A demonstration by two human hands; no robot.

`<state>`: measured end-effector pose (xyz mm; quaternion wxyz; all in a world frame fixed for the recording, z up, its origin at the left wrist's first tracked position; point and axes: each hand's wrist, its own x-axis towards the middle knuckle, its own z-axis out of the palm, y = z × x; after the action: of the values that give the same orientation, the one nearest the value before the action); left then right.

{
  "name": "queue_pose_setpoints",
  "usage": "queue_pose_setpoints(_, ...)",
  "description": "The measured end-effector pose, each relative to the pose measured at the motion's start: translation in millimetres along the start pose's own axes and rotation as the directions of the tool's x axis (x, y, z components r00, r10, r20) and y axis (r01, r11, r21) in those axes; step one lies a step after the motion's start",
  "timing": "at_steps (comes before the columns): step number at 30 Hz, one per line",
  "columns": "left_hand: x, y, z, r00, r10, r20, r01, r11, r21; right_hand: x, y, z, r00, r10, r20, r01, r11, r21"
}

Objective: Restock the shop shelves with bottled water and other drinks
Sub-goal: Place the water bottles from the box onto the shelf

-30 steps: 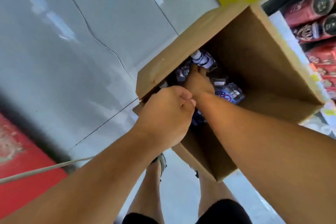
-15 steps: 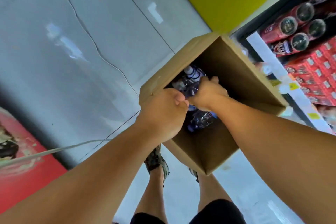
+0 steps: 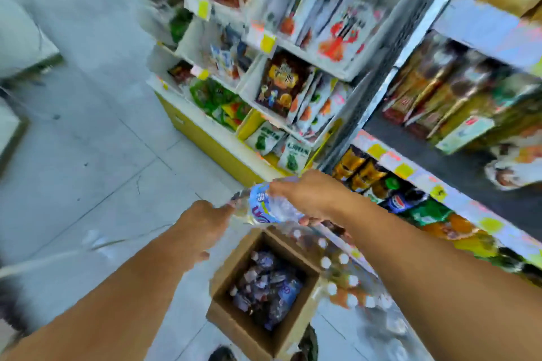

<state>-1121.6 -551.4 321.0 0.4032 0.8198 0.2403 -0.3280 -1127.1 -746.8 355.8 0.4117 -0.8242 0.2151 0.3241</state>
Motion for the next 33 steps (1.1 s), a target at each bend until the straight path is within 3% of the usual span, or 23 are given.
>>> queue_pose_setpoints(4,-88,101,-51,0.985,0.160,0.058,-0.140,0.957,-0.254,-104,-64,-83,0.977,-0.110,-0.184,0.152,0.960,0.236)
queue_pose_setpoints(7,-162,168,-80,0.927,0.351,0.130,-0.260,0.853,-0.453,-178,-101,-127,0.934,-0.163,-0.317,0.284,0.876,0.389)
queue_pose_setpoints(11,-259,230,-110,0.774,0.592,0.224,-0.321,0.673,-0.667,-270,-130,-168,0.875,-0.275,-0.397,0.448,0.771,0.453)
queue_pose_setpoints(15,-345,268,-122,0.619,0.775,0.130,-0.501,0.517,-0.694,-347,-133,-191,0.853,-0.371,-0.367,0.521,0.654,0.548)
queue_pose_setpoints(18,-401,289,-115,0.498,0.866,0.037,-0.655,0.404,-0.638,-381,-124,-213,0.807,-0.405,-0.429,0.589,0.606,0.535)
queue_pose_setpoints(20,-429,305,-103,0.424,0.905,-0.030,-0.739,0.327,-0.590,-400,-115,-231,0.728,-0.417,-0.544,0.673,0.586,0.451)
queue_pose_setpoints(22,-455,321,-84,0.337,0.937,-0.091,-0.816,0.243,-0.525,-418,-102,-252,0.576,-0.461,-0.675,0.762,0.603,0.238)
queue_pose_setpoints(24,-477,339,-59,0.237,0.964,-0.119,-0.877,0.160,-0.452,-436,-86,-273,0.431,-0.497,-0.753,0.769,0.639,0.018)
queue_pose_setpoints(27,-505,366,-15,0.111,0.988,-0.107,-0.933,0.066,-0.355,-460,-59,-308,0.283,-0.493,-0.823,0.717,0.678,-0.160)
queue_pose_setpoints(30,-532,388,35,-0.021,0.994,-0.107,-0.962,-0.049,-0.268,-481,-23,-341,0.150,-0.439,-0.886,0.656,0.714,-0.243)
queue_pose_setpoints(33,-562,404,87,-0.140,0.987,-0.073,-0.966,-0.153,-0.210,-500,19,-372,0.072,-0.322,-0.944,0.586,0.779,-0.222)
